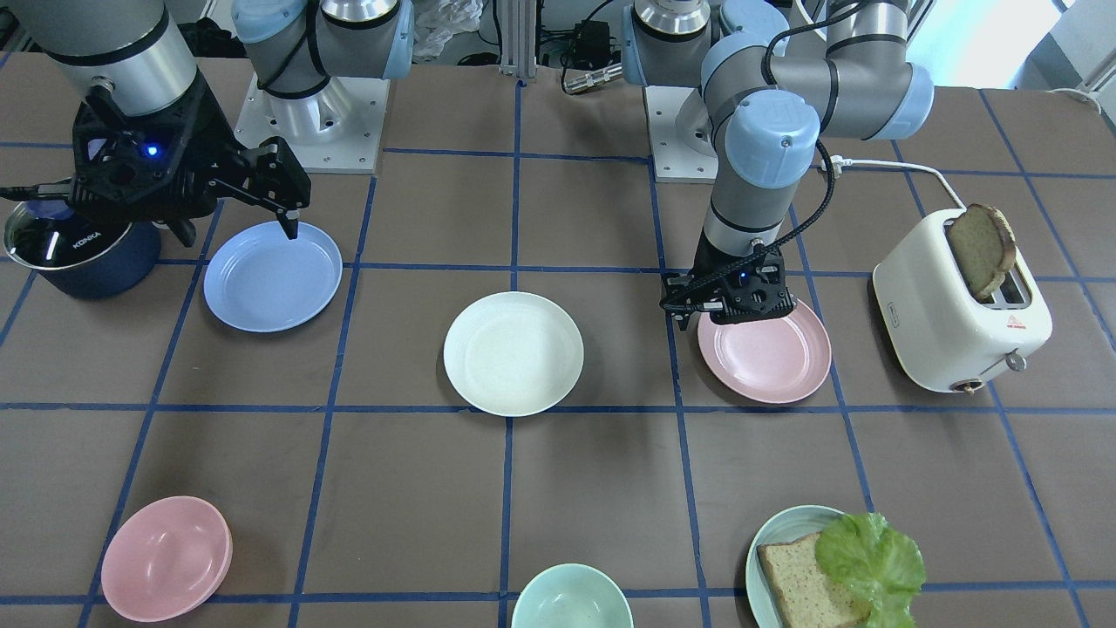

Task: Stack three plates with pink and blue
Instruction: 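Move the left gripper down toward the rim of the pink plate, then close the left gripper on the pink plate's rim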

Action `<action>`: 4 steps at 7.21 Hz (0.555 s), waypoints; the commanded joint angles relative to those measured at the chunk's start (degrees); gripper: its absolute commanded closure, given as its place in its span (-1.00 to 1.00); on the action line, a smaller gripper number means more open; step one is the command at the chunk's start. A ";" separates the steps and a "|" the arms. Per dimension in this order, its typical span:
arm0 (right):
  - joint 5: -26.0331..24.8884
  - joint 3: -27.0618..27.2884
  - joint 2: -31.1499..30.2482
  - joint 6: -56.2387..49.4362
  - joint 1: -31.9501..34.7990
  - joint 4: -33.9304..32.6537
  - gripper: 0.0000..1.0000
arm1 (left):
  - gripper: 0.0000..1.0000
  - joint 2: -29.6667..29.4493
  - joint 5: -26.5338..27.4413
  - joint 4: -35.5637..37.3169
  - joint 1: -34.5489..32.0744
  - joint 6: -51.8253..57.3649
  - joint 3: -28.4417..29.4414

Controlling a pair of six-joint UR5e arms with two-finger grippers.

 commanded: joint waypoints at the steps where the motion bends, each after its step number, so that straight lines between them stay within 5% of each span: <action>1: 0.03 -0.06 0.00 0.01 0.00 0.00 -1.00 | -0.45 -2.52 1.24 2.24 0.14 -1.24 -0.53; 4: 0.12 -0.06 0.00 0.10 0.00 0.00 -1.00 | -0.29 -5.07 4.85 2.87 1.54 -5.09 -0.53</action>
